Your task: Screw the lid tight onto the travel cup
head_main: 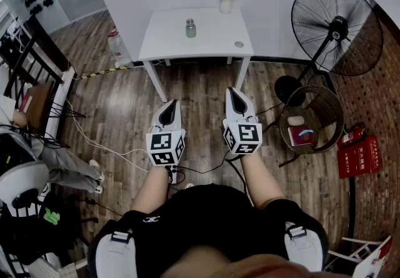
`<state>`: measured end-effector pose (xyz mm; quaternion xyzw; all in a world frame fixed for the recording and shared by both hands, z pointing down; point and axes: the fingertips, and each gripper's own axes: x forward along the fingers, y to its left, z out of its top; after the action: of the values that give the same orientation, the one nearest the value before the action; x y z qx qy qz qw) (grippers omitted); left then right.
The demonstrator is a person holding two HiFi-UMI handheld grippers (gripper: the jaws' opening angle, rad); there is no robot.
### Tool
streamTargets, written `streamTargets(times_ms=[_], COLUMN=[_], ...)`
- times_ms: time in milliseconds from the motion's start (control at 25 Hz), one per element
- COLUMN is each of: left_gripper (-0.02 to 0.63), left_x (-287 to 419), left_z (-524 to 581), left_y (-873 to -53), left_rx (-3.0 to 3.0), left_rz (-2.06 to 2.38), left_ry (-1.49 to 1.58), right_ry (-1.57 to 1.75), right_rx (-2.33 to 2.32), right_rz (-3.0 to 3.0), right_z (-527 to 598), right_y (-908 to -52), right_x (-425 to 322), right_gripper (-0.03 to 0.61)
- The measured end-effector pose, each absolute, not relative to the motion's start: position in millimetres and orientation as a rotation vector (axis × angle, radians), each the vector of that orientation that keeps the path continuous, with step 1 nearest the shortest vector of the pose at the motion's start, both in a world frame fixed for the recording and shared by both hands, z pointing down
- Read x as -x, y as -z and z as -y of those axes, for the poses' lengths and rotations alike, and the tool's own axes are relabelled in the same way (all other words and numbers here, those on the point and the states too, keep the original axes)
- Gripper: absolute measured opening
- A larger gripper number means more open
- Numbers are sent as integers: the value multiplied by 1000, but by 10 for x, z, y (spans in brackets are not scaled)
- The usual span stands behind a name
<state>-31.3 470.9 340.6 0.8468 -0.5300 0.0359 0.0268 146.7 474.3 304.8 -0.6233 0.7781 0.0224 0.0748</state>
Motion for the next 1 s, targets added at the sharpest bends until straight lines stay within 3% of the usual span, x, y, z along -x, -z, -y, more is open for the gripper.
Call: streamTargets(times_ms=[1000], left_gripper=[54], left_x=[1102], left_z=[-4400], left_y=[-3416], left_rx=[-2626], left_rz=[1608], left_ry=[-41], right_ry=[-167], right_rx=[1902], right_rz=[-2316], right_z=[-4579], right_y=[-3041], right_x=[-725], right_gripper=[5])
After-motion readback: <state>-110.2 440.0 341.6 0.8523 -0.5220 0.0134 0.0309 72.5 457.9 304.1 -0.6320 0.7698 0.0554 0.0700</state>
